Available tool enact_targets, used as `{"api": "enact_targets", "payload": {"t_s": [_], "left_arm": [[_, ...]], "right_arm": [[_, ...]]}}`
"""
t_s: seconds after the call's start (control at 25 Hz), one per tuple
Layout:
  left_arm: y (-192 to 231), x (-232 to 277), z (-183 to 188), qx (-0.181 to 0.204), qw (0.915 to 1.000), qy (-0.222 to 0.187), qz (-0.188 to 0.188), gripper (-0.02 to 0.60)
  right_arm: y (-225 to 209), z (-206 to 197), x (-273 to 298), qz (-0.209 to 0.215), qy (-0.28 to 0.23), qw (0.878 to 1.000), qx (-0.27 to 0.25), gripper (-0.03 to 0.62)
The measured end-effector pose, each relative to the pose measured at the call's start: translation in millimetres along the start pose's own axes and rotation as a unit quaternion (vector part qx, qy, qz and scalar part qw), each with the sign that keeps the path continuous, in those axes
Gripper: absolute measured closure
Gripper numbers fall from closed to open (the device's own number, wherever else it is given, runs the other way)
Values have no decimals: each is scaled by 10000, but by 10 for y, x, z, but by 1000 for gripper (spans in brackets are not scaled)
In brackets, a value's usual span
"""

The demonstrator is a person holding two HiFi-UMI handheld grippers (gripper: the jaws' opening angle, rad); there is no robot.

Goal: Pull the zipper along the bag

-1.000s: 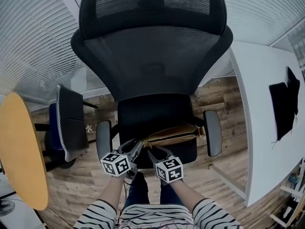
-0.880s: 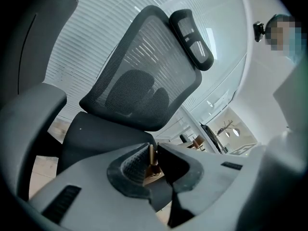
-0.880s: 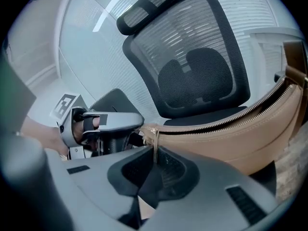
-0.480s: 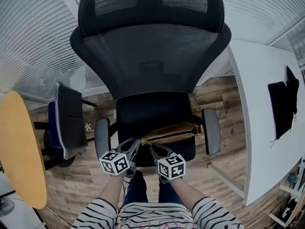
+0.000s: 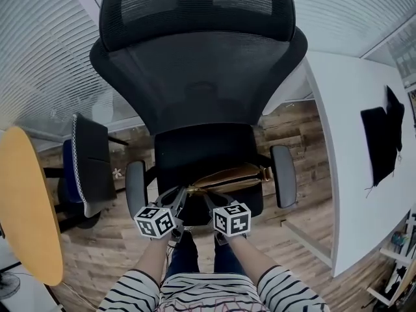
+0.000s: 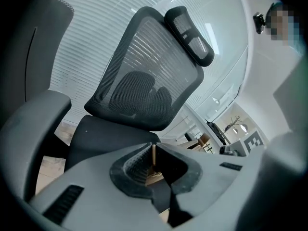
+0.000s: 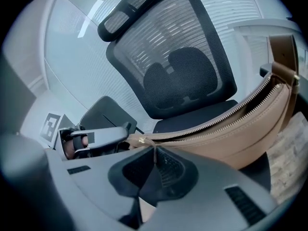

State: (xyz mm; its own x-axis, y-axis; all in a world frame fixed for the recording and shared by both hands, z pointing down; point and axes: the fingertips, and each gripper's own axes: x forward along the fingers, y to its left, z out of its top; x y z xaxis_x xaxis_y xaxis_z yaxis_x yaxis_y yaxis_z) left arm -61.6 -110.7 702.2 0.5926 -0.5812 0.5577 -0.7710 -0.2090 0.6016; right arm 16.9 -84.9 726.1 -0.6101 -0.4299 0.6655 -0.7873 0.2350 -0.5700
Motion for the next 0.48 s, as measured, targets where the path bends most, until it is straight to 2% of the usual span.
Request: {"api": "enact_targets", "payload": {"t_s": [0.48], "left_arm": [[-45, 15, 6, 461, 9983, 99, 340, 537]], "right_arm": [[-88, 8, -27, -298, 122, 9994, 136, 557]]}}
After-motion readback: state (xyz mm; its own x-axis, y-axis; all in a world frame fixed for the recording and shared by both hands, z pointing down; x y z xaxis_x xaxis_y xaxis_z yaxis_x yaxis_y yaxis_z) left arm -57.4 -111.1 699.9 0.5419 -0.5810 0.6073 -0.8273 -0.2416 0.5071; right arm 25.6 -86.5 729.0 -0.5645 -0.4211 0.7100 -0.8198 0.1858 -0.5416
